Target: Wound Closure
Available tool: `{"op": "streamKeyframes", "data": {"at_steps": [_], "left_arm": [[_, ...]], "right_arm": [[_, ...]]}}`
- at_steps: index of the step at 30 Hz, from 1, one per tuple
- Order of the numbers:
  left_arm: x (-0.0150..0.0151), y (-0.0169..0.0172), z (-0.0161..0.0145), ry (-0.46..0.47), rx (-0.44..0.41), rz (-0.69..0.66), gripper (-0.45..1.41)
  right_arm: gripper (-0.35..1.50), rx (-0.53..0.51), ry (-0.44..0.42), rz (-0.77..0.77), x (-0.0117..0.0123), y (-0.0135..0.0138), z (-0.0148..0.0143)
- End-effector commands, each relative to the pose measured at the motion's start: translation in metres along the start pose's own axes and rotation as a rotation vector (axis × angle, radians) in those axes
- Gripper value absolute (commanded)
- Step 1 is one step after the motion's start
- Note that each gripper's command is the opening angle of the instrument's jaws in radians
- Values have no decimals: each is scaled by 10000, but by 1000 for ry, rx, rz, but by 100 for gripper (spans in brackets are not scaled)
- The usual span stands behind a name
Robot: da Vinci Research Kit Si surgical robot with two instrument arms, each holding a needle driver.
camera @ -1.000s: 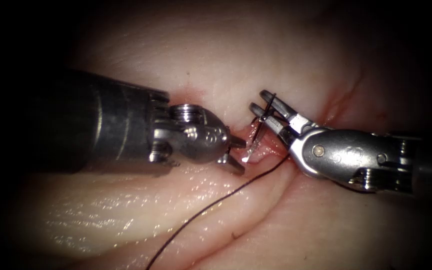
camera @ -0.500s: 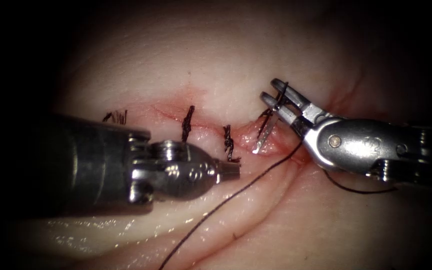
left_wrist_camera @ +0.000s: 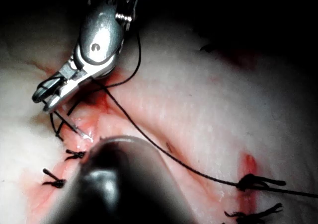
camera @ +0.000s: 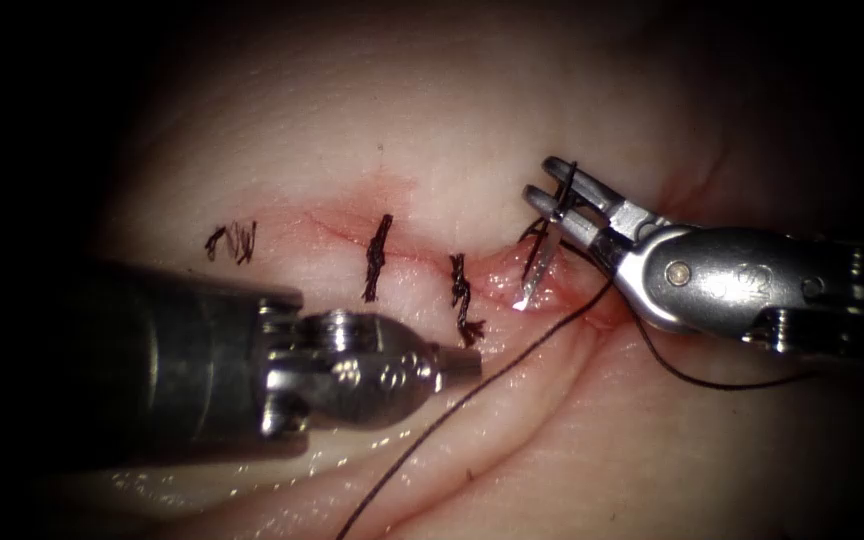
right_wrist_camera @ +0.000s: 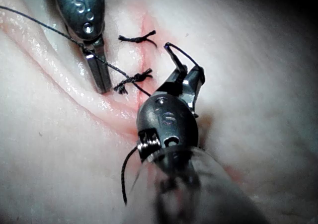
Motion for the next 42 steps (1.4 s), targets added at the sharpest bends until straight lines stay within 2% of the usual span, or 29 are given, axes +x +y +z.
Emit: {"op": "streamKeyframes", "data": {"at_steps": [1, 5, 12, 21, 32, 42], "left_arm": [[5, 1, 6, -2, 3, 4, -11], [13, 3, 8, 5, 1, 4, -11], [24, 4, 16, 20, 1, 9, -13], [11, 5, 31, 32, 0, 21, -15], [2, 5, 27, 35, -4, 31, -16], [3, 8, 31, 33, 3, 29, -16]], "right_arm": [[-35, 23, -7, -17, 0, 0, 9], [-35, 45, -7, -14, 5, 8, 10], [-35, 70, -1, -17, 10, 2, 15], [-35, 105, -11, -11, 12, 11, 14], [-35, 173, -9, 62, 11, 13, 15], [-35, 141, 22, 182, 6, 21, 16]]}}
